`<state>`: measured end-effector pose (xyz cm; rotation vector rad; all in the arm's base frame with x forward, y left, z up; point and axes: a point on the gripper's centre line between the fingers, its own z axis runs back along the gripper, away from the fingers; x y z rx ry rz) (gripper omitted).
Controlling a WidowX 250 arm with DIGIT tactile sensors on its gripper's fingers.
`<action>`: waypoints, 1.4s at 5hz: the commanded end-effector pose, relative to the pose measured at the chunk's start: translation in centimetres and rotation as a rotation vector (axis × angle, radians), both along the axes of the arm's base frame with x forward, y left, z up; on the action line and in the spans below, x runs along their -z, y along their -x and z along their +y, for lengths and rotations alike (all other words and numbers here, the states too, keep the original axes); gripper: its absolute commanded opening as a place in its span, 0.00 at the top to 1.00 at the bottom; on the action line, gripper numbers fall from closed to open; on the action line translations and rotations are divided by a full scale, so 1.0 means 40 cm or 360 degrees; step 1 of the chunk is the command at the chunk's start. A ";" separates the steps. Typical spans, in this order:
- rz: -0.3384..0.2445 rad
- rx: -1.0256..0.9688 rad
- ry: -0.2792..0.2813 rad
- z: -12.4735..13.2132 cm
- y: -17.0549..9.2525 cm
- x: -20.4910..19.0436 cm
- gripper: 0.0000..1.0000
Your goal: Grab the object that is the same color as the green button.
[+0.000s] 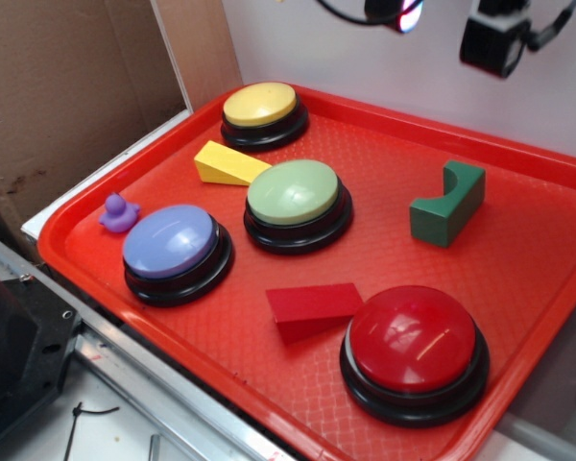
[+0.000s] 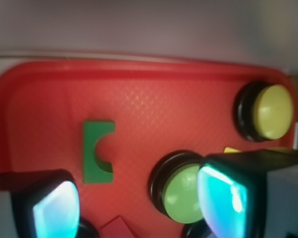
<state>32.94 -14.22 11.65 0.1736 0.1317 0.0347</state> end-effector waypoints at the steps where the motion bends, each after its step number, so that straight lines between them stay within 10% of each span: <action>1: -0.0003 0.0026 0.0105 0.014 0.027 0.067 0.00; 4: 0.0081 0.0028 0.0393 -0.041 0.008 0.134 0.00; 6: 0.0178 0.0059 0.0359 -0.038 0.033 0.187 0.00; 7: 0.0216 0.0084 0.0344 -0.030 0.038 0.219 0.55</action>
